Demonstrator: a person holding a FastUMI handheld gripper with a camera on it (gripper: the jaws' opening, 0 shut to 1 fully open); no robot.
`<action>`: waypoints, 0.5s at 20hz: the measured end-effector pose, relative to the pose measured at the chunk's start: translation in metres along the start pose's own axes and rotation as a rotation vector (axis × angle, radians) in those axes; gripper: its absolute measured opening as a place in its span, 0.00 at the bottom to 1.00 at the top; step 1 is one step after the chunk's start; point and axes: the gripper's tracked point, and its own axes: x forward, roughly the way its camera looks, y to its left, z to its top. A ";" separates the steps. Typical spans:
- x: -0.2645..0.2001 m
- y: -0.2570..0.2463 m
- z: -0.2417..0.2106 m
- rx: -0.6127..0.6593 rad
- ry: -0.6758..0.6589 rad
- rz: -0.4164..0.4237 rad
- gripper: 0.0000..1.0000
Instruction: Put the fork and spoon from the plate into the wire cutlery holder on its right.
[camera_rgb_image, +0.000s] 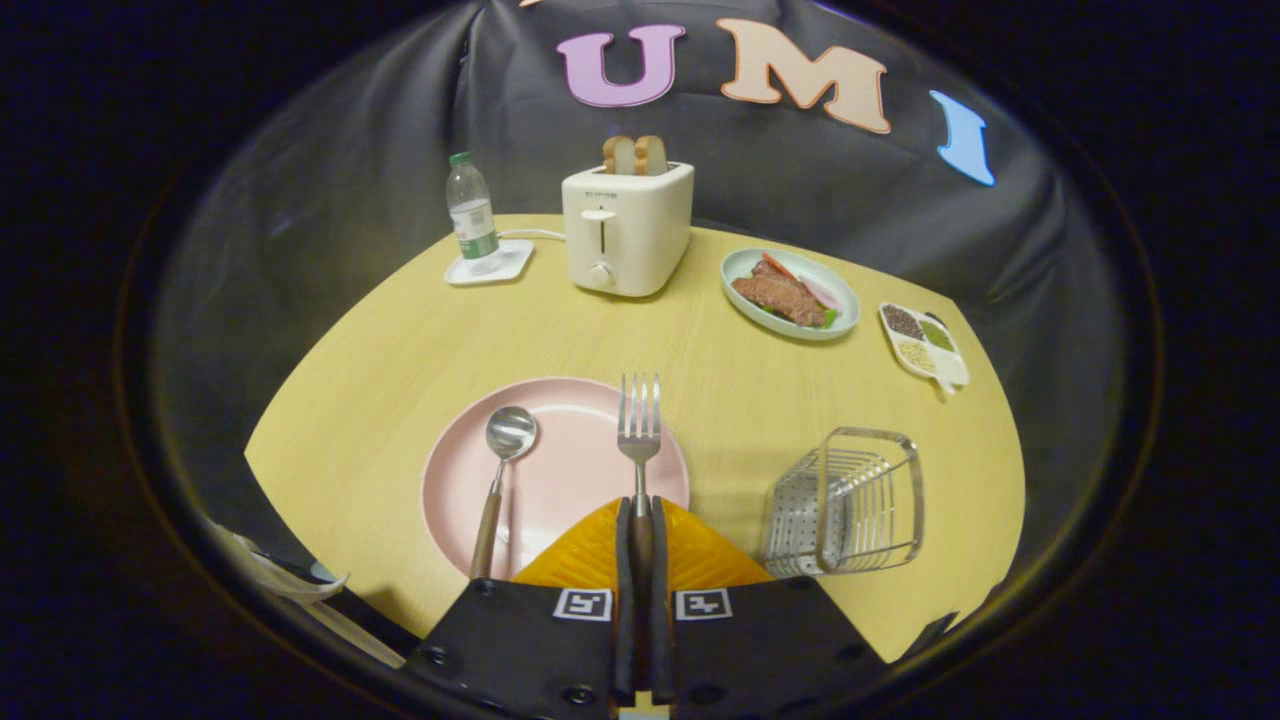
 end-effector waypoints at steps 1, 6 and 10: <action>-0.004 -0.008 0.001 -0.013 0.001 -0.006 0.09; -0.022 -0.046 0.001 -0.037 0.018 -0.009 0.09; -0.034 -0.071 0.001 -0.071 0.036 0.006 0.09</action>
